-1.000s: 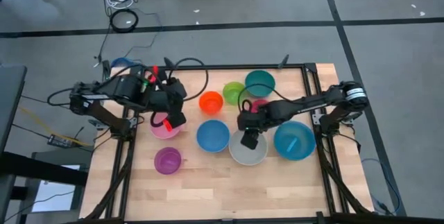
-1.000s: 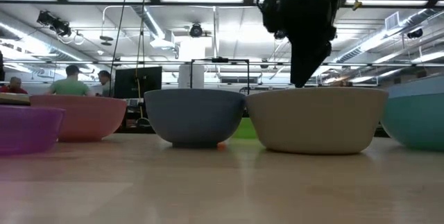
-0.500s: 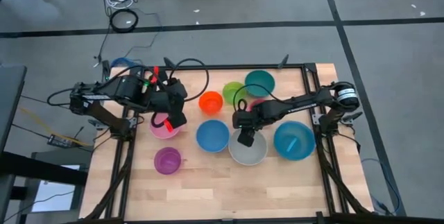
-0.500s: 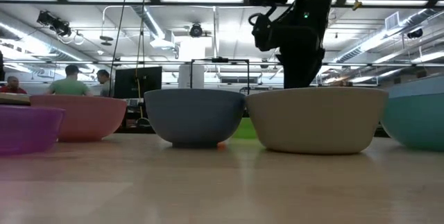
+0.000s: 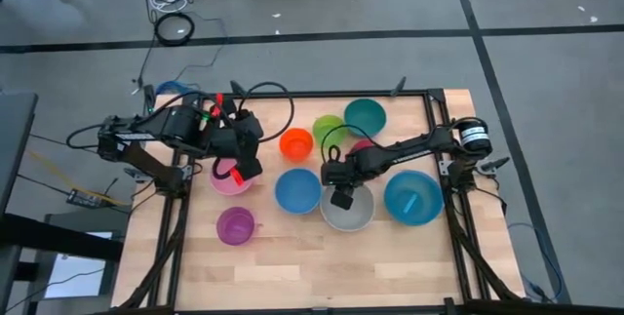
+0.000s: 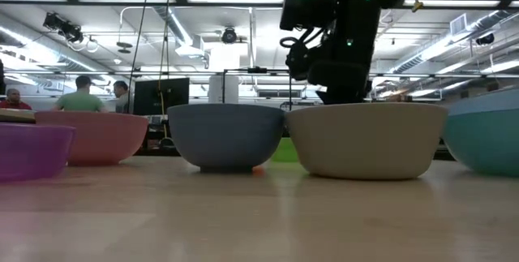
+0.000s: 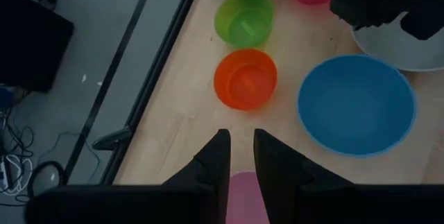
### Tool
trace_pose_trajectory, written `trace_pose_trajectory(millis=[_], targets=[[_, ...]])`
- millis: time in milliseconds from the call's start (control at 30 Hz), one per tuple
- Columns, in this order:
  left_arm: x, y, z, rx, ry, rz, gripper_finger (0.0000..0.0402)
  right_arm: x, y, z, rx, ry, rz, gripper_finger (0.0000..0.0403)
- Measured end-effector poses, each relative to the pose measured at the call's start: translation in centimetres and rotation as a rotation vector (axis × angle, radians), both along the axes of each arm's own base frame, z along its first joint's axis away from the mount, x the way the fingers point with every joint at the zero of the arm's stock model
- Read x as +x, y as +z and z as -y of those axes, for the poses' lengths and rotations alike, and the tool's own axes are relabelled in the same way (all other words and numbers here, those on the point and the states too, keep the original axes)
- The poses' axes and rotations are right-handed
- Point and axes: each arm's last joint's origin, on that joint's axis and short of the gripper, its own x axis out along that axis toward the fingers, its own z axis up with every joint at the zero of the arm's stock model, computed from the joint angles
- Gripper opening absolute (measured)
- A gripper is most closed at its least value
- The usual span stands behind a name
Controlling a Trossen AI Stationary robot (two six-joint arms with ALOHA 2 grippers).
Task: Nest bowls inside each other
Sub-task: Stack the gray bowl on top of the light blue bowl
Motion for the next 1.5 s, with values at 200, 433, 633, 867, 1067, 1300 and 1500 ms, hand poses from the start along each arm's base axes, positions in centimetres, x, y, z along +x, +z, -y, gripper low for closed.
trace_pose_trajectory(millis=[200, 433, 633, 867, 1067, 1300, 1500], targets=[[0.0, 0.0, 0.0, 0.004, 0.001, 0.0, 0.0074, -0.1, 1.2, -0.1, 0.027, 0.014, 0.043, 0.0014], [0.0, 0.0, 0.0, 0.005, 0.002, -0.003, 0.0074, -2.2, 4.9, 0.1, 0.016, 0.014, 0.081, 0.0002], [0.0, 0.0, 0.0, -0.001, 0.007, 0.003, 0.0074, -6.7, 10.1, 0.1, 0.041, -0.048, 0.133, 0.0001], [0.0, -0.1, 0.1, -0.058, -0.005, 0.0, 0.0074, -14.4, 14.7, -1.0, 0.112, -0.181, 0.119, 0.0], [0.3, -0.7, 0.2, -0.061, -0.006, -0.017, 0.0074, -19.1, 15.9, -2.2, 0.108, -0.303, 0.043, 0.0], [1.4, -4.2, 0.4, -0.044, -0.004, -0.099, 0.0074, -19.8, 14.8, -3.1, 0.045, -0.331, -0.002, 0.0004], [1.8, -6.8, 0.4, -0.032, -0.002, -0.168, 0.0074, -20.2, 12.0, -3.2, 0.023, -0.377, -0.127, 0.0041]])
